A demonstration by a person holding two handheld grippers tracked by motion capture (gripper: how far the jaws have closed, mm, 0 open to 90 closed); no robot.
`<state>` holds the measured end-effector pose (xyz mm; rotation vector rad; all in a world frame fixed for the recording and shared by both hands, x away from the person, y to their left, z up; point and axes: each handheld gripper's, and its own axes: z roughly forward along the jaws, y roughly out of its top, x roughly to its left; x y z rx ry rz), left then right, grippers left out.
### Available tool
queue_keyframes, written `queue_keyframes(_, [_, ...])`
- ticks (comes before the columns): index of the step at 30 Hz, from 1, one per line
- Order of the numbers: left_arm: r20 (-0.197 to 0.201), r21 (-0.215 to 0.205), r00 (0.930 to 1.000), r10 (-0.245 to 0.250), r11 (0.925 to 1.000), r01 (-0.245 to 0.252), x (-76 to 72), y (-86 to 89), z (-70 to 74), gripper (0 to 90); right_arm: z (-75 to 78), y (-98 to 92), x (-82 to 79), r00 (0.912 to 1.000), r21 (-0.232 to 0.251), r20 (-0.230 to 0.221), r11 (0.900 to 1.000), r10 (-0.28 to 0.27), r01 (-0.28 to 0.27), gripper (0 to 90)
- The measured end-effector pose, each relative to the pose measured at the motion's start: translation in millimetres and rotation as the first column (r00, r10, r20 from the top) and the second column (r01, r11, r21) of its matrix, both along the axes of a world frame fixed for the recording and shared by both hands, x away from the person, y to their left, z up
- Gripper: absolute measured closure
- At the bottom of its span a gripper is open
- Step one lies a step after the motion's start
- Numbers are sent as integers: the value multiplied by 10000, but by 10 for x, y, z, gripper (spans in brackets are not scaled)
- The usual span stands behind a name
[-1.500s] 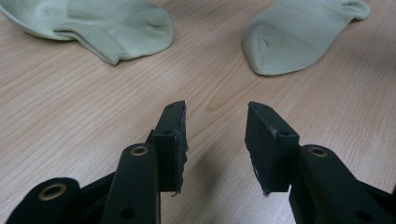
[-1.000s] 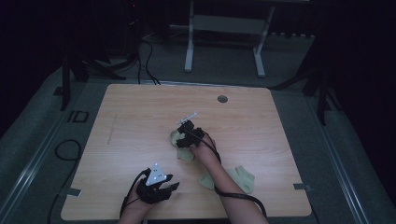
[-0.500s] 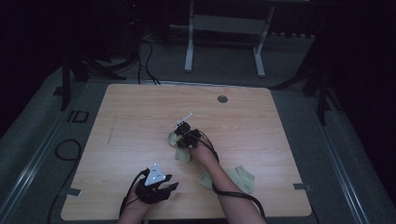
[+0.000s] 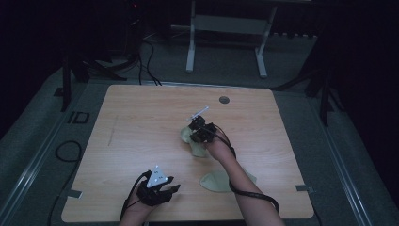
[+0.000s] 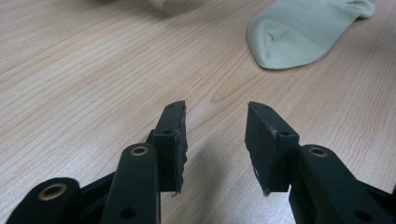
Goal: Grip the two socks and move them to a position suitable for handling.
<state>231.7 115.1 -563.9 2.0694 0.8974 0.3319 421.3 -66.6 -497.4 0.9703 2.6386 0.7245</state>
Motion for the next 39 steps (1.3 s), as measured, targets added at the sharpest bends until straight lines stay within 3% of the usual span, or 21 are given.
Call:
queue_keyframes(10, [-15, 11, 10000, 34, 10000, -34, 0, -17, -11, 580, 291, -497, -61, 9988, -65, 489, 9999, -87, 90, 844])
queue_keyframes(16, [-14, 12, 10000, 3, 10000, -3, -4, -32, -11, 580, 327, -650, -104, 9979, 132, 642, 9999, -115, 106, 843])
queue_keyframes(20, [-58, -29, 10000, -6, 10000, 6, -3, -35, -16, 580, 170, -732, -114, 9989, 52, 453, 10000, -81, 79, 843])
queue_keyframes(23, [-56, -362, 9999, -97, 9993, 95, -7, -30, -12, 580, 74, -749, -115, 9993, 34, 365, 10000, 13, -14, 842])
queue_keyframes(28, [-14, -275, 9996, -284, 9992, 283, 15, -90, -17, 580, -219, -789, -142, 9999, -157, -86, 9998, 130, -132, 837])
queue_keyframes(32, [-26, -262, 9994, -343, 9991, 342, 31, -121, -21, 580, -303, -799, -150, 9999, -371, -126, 9993, 43, -47, 832])
queue_keyframes(36, [155, -334, 9985, -522, 9981, 527, 76, -191, 30, 580, -413, -847, -143, 9993, -386, -339, 9991, 148, -161, 787])
queue_keyframes(39, [269, -282, 9983, -510, 9983, 518, 118, -223, 66, 581, -400, -888, -113, 9986, -204, -502, 9997, -156, 146, 684])
